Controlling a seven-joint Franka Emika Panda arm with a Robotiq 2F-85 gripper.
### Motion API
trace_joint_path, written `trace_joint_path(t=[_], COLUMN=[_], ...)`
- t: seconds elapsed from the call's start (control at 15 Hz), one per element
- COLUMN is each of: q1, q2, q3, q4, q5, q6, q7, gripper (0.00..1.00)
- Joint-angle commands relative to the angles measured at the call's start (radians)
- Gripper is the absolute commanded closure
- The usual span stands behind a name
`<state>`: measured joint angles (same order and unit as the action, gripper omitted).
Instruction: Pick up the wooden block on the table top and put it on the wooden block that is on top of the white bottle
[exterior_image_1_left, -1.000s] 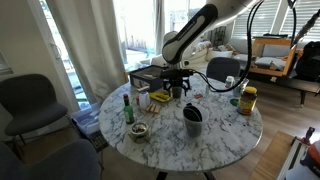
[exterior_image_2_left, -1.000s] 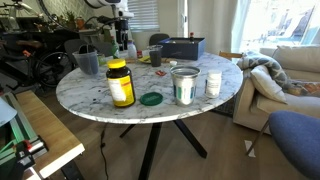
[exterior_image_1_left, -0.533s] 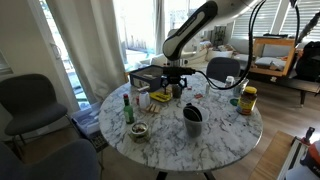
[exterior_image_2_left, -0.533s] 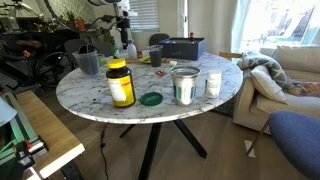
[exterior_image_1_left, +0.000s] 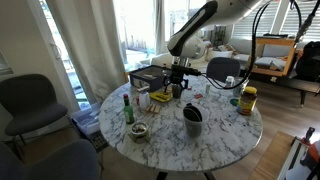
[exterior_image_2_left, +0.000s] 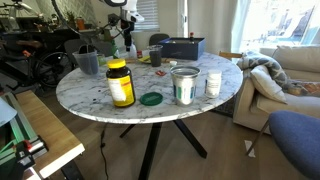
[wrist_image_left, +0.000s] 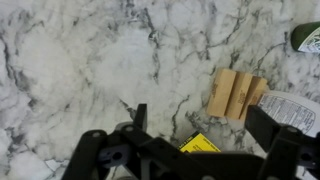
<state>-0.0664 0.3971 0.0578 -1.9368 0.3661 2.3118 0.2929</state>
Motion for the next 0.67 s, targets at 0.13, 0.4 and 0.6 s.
trace_joint_path(t=[0.13, 0.4, 0.6], q1=[0.018, 0.015, 0.015], q2=[0.092, 0.182, 0.236], q3=[-0.007, -0.002, 0.009], q4=[0.046, 0.106, 0.159], q5=[0.07, 0.093, 0.104], q6=[0.08, 0.101, 0.117], q7=[-0.002, 0.002, -0.006], gripper=[0.0, 0.0, 0.13])
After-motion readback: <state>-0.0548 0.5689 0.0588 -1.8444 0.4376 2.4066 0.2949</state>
